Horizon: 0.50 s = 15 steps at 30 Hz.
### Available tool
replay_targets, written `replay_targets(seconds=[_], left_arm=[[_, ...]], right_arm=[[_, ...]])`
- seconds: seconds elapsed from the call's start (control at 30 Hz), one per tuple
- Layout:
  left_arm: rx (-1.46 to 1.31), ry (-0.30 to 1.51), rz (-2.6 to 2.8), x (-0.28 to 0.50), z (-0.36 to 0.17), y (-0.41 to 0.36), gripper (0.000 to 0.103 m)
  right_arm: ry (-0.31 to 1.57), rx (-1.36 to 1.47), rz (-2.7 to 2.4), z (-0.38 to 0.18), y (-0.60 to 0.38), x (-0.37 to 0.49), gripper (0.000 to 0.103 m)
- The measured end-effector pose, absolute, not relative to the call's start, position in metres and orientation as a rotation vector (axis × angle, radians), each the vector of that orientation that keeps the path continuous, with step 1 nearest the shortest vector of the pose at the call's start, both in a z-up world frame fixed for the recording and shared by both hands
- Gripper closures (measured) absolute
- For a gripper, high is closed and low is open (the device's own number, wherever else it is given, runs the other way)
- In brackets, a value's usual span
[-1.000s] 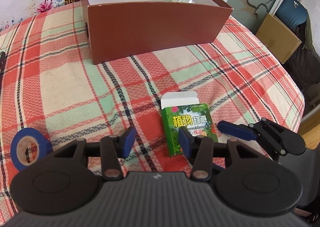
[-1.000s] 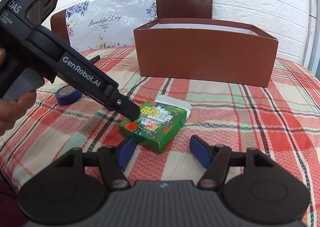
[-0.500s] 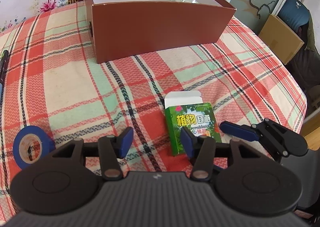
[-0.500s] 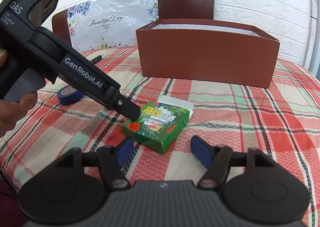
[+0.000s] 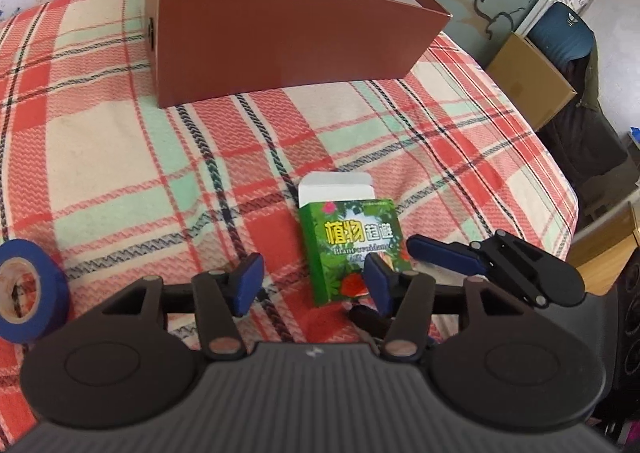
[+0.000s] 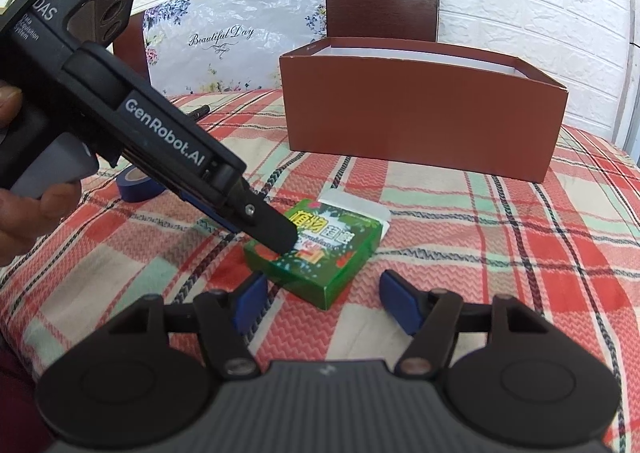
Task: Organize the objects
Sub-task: 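Grasp the green plant-repellent box with the left gripper and lift it, then lower the green box into the brown box and open the left gripper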
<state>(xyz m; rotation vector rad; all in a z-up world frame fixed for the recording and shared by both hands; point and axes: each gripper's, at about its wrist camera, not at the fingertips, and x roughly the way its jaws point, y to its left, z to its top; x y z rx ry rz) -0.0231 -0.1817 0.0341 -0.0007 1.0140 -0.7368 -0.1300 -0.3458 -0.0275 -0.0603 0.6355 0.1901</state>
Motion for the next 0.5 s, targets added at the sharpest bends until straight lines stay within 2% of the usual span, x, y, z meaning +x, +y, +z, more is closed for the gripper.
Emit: replay_targets(seconds=[0.13, 0.17, 0.2, 0.27, 0.5], left_arm=[[-0.019, 1.025, -0.785, -0.021, 0.031, -0.191, 0.047], [-0.017, 1.032, -0.825, -0.020, 0.030, -0.195, 0.055], [-0.003, 1.021, -0.816, -0.021, 0.031, -0.197, 0.056], [0.014, 0.995, -0.818, -0.019, 0.038, -0.199, 0.057], [-0.031, 0.761, -0.807, 0.017, 0.111, -0.191, 0.057]], right_arm=[[0.639, -0.074, 0.195, -0.028, -0.343, -0.126, 0.039], [0.640, -0.073, 0.199, -0.028, -0.343, -0.123, 0.045], [0.640, -0.070, 0.205, -0.027, -0.342, -0.121, 0.048], [0.648, -0.072, 0.193, -0.024, -0.342, -0.115, 0.049], [0.436, -0.161, 0.176, 0.034, -0.342, -0.082, 0.049]])
